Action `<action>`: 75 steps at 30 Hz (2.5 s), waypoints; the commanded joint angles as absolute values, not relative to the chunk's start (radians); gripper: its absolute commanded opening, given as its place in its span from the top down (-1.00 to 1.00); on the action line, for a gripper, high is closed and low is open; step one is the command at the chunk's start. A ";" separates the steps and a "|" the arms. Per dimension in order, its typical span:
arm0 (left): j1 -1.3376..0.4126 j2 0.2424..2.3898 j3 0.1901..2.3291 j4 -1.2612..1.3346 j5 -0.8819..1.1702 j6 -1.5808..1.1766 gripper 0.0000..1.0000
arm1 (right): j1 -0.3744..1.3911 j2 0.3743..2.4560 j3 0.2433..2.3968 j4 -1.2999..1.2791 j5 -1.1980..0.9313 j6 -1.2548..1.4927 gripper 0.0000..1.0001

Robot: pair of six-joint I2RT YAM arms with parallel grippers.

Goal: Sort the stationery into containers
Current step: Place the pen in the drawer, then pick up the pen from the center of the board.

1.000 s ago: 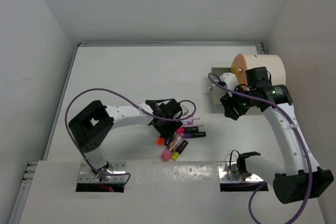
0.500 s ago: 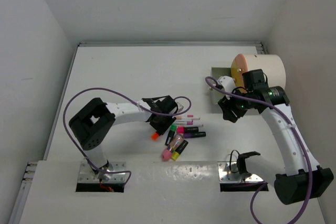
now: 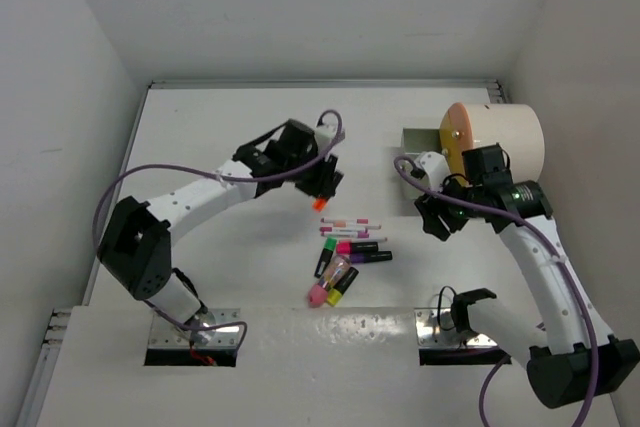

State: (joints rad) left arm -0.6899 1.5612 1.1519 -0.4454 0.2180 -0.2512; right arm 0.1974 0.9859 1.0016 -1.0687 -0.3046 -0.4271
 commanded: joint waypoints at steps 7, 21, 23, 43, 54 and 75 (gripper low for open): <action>-0.696 1.826 1.555 0.113 0.599 -0.514 1.00 | 0.160 0.858 0.988 -0.891 -0.311 -0.269 -0.07; -0.770 2.241 1.930 0.382 0.626 -0.752 0.99 | 0.146 0.914 1.209 -0.919 -0.302 -0.139 -0.09; -0.772 2.259 1.950 0.380 0.617 -0.741 0.85 | 0.147 0.917 1.204 -0.943 -0.302 -0.164 -0.09; -0.634 2.146 1.942 0.244 0.548 -0.649 -0.67 | 0.190 0.957 1.135 -0.928 -0.273 -0.291 0.08; -0.267 1.767 1.675 -0.305 0.581 -0.330 -0.91 | 0.570 1.189 0.970 -0.835 -0.106 -0.460 0.16; 0.078 1.516 1.339 -0.434 0.612 -0.261 -1.00 | 0.857 1.526 0.842 -0.515 -0.098 -0.310 0.14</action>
State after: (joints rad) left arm 0.0639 1.5627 1.3479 -0.4618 0.5751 -0.2665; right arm 0.8440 1.5078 0.8562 -0.5774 -0.1028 -0.3363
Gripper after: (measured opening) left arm 0.998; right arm 0.421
